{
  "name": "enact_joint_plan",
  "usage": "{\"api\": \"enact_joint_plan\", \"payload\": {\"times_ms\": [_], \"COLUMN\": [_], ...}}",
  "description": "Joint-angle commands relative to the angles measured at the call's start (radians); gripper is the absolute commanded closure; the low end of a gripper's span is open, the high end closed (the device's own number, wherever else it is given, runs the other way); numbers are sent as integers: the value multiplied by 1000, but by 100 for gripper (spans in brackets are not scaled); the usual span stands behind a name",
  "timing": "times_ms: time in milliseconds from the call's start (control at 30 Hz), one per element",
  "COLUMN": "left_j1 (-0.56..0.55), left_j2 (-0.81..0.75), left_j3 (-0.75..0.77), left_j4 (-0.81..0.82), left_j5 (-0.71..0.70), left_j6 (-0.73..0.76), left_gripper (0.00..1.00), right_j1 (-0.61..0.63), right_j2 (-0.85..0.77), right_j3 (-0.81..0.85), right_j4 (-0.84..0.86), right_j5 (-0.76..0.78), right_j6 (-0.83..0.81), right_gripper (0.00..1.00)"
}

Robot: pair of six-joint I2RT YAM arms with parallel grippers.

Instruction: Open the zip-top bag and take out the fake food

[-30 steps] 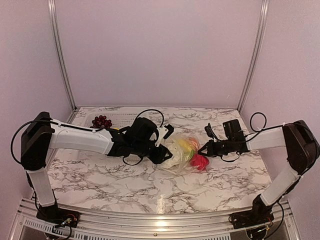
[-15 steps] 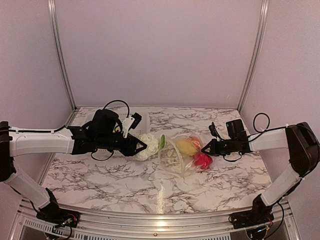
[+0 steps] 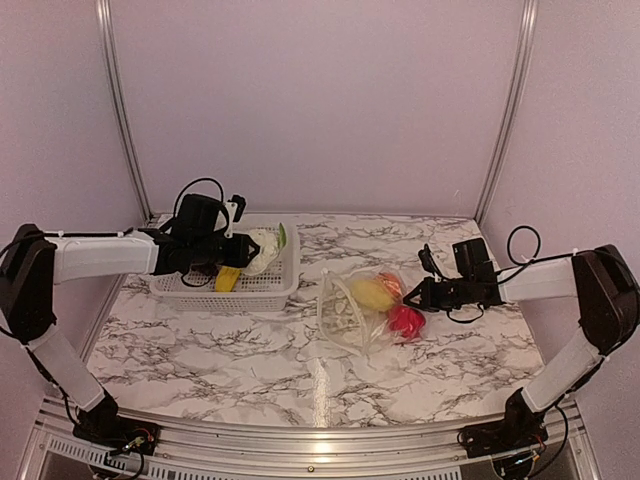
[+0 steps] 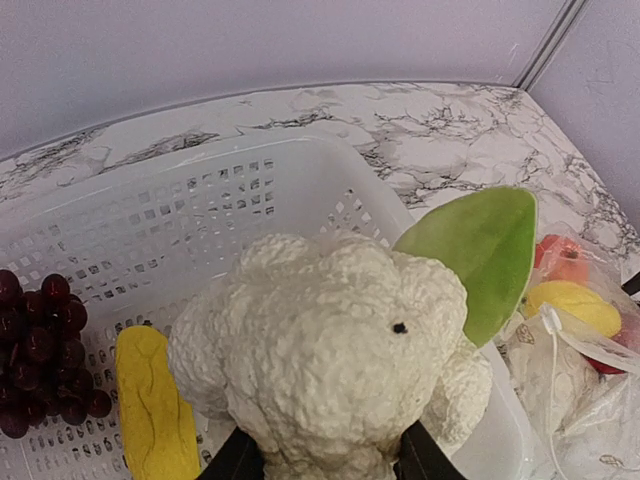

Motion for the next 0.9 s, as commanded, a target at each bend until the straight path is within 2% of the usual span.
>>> {"api": "enact_joint_plan", "payload": {"times_ms": [0,200,267,333,433,500,667,867], "left_j1": [4,5,5,5,4,1,-20,-21], "left_j2": [117,272,306,325,292,242,59,35], "left_j3": [76,176,206,243,245,214,22,-63], "left_j4": [-67,-90,-89,-143,-141,-112,32,42], "left_j5": [-103,-145,-145,-146,-122,-96,-17,-34], "left_j6": [35,40,45,51,46,25,-62,-81], "left_gripper": [70,64,55,39,23,18,16,5], "right_j1": [-11,-11,-10,-11,-11,-11,-11,-11], "right_j2": [-29,-47,-52,-56,-64,-69,-89,-105], "right_j3": [-6,-18,-22,-26,-32,-35,-50,-78], "right_j4": [10,21,23,27,31,33,31,41], "right_j5": [-15,-45,-51,-60,-68,-70,-73,-76], "right_j6": [11,18,19,21,24,27,30,33], "right_gripper": [100,100,100,100,100,100,100,100]}}
